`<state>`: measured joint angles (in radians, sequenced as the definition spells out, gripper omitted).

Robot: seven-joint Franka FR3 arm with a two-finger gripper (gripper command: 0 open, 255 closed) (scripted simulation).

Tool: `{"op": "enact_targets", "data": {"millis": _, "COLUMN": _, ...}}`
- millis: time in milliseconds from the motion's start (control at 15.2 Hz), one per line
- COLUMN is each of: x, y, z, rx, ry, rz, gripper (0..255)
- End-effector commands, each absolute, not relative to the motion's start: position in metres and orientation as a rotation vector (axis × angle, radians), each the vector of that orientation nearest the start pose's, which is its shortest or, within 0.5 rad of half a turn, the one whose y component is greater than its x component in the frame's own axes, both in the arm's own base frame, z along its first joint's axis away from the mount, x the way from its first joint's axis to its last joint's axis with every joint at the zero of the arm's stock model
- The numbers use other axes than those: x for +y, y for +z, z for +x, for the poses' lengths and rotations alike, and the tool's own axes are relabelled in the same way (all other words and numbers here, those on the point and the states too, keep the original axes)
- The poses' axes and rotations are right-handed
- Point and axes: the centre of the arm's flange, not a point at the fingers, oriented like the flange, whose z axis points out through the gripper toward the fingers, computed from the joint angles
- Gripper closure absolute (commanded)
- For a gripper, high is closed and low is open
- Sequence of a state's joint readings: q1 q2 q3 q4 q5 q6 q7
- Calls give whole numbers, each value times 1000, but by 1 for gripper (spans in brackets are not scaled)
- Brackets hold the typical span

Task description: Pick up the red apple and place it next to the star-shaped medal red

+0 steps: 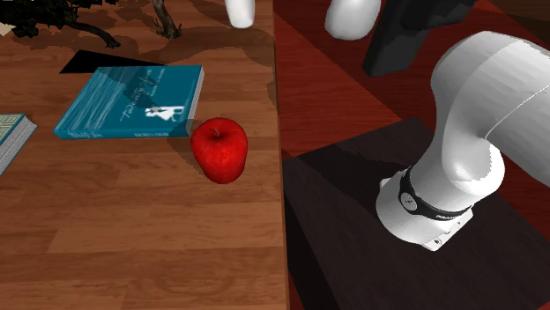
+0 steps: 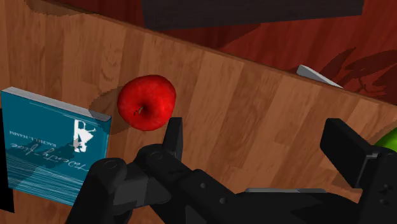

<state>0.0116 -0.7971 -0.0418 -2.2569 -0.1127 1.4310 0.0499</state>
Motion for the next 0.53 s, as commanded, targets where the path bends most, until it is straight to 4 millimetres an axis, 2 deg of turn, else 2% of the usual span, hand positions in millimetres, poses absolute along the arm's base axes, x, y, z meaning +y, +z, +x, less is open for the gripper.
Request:
{"op": "enact_targets", "data": {"millis": 0, "x": -27, "y": 628, "z": 289, "rx": 131, "ry": 45, "rz": -3221, "gripper": 0}}
{"op": "enact_targets", "data": {"millis": 462, "x": -101, "y": 566, "z": 289, "rx": -203, "ry": -61, "rz": -3174, "gripper": 0}}
